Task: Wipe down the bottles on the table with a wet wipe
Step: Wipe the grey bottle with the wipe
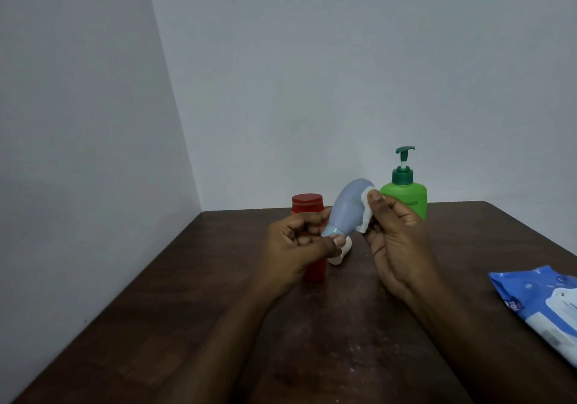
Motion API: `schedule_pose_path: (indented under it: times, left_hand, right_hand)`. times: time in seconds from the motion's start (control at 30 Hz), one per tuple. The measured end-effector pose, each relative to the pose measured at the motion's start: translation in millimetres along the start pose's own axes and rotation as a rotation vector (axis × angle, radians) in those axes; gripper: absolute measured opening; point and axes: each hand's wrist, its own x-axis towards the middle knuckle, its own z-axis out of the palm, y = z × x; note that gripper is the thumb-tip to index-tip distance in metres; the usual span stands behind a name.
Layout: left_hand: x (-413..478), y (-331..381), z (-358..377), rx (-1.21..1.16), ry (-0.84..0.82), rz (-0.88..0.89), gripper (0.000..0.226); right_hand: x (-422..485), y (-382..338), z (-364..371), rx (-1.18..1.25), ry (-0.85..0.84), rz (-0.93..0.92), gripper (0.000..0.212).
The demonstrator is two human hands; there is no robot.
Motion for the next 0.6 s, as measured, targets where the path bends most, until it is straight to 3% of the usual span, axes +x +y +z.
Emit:
schedule_pose_path:
  times: [0.1,0.23,0.4,0.6]
  left_hand:
    - [1.0,-1.7,-2.3,-0.071,0.016,-0.019,0.038]
    - [2.4,-4.0,-1.5,-0.139,0.051,-0.004,0.044]
    - [3.7,-4.9,-0.1,-0.024,0.125,0.067,0.037]
    - [2.3,-1.8,0.7,0.033,0.122,0.097,0.036]
  right_hand:
    - [-1.2,3.0,-0.3,-0.104,-0.056,0.060,0.030]
    - [-7.3,8.9,-2.0,-0.188,-0.137,0.113,0.020]
    - [-8.3,9.4,-4.4,-0.329,-0.182,0.163,0.031]
    - [-7.7,6.2,-2.4,-0.218,-0.204,0.177,0.017]
